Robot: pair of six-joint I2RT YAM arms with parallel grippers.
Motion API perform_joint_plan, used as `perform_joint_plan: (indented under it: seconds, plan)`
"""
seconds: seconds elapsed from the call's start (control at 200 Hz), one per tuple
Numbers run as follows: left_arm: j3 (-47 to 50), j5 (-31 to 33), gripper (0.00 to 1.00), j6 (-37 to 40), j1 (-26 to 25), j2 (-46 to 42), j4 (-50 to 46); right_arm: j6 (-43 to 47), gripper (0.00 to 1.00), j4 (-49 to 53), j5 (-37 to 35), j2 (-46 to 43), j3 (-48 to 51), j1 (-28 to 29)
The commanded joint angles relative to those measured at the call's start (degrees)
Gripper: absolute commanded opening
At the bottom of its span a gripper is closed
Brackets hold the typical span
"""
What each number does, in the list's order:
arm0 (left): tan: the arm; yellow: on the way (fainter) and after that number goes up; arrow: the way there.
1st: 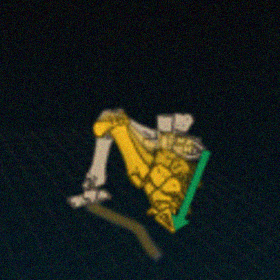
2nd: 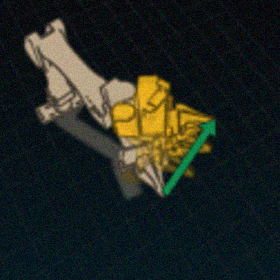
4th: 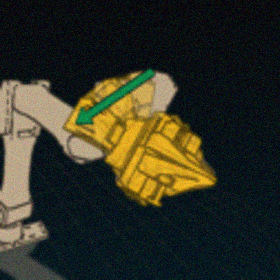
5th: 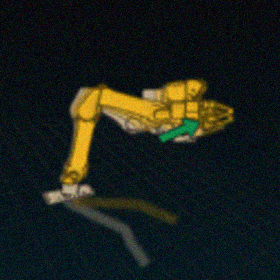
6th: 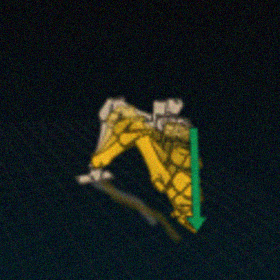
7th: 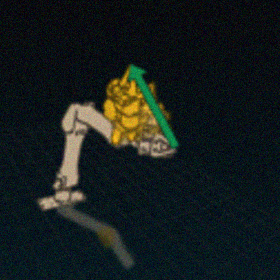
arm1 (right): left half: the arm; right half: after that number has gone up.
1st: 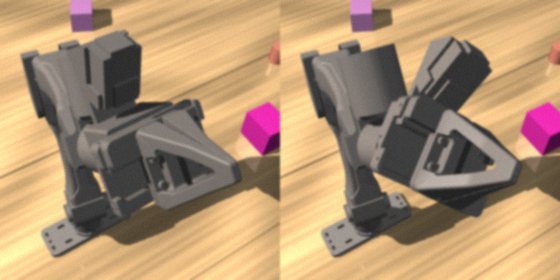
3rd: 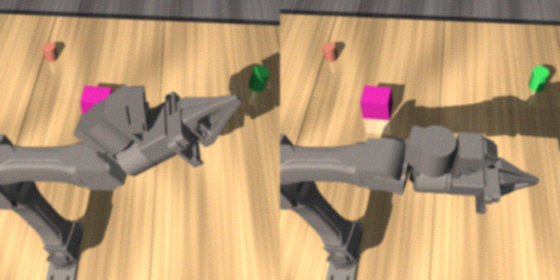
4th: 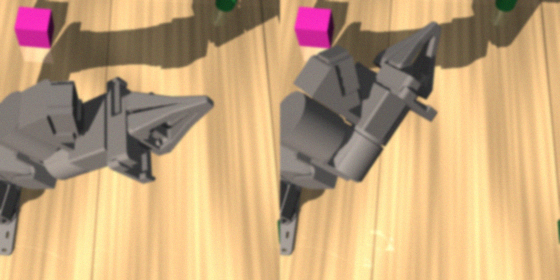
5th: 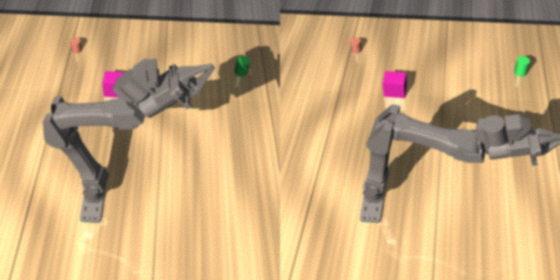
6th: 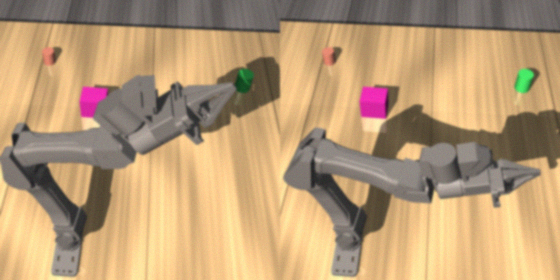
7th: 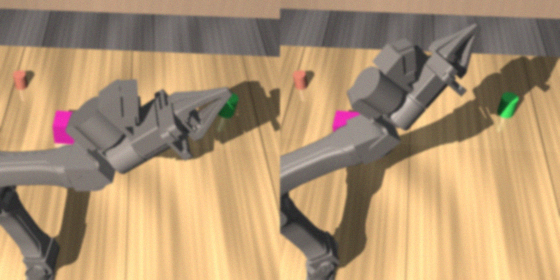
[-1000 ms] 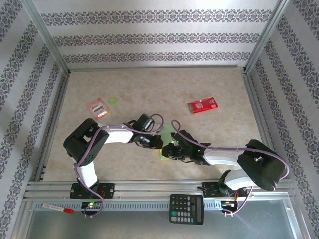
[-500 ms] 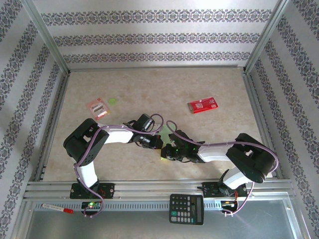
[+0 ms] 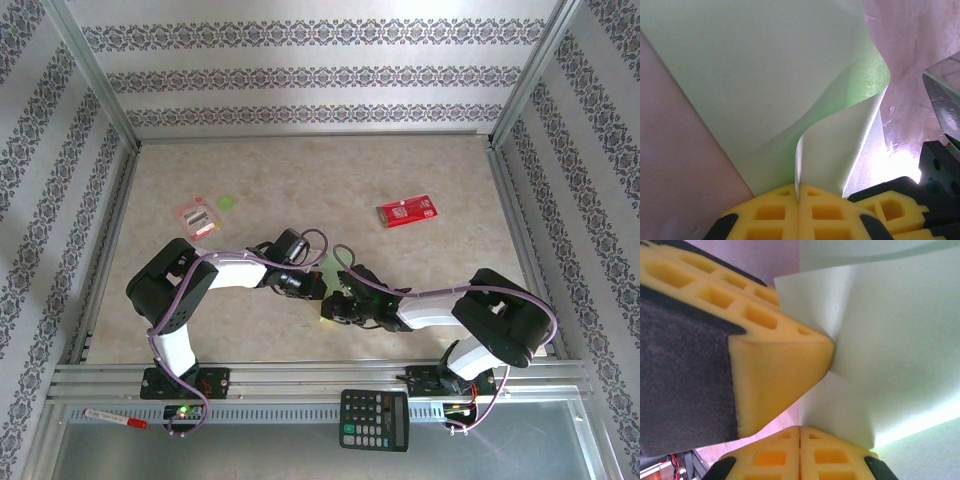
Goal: Fold a paper plane with a square sheet of paper (pick it up from the middle)
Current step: Fold the triangle at the bottom-center of the table.
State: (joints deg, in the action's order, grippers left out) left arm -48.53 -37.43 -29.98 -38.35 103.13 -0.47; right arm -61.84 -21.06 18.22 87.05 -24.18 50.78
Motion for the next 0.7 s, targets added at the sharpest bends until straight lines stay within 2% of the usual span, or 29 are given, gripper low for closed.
perform_joint_plan:
  seconds: [0.0,0.51,0.699]
  plan:
    - [1.8,5.3,0.0,2.0,0.9,0.2,-4.1,-1.4,0.07,6.0,1.3,-0.2,1.5,2.3]
    - [1.9,5.6,0.0,2.4,0.9,0.4,-4.5,-2.5,0.06,8.3,2.0,0.6,-1.8,6.5]
    - [1.9,5.3,0.0,2.4,0.9,0.4,-4.4,-0.2,0.06,11.1,2.4,-6.6,-1.8,1.8]
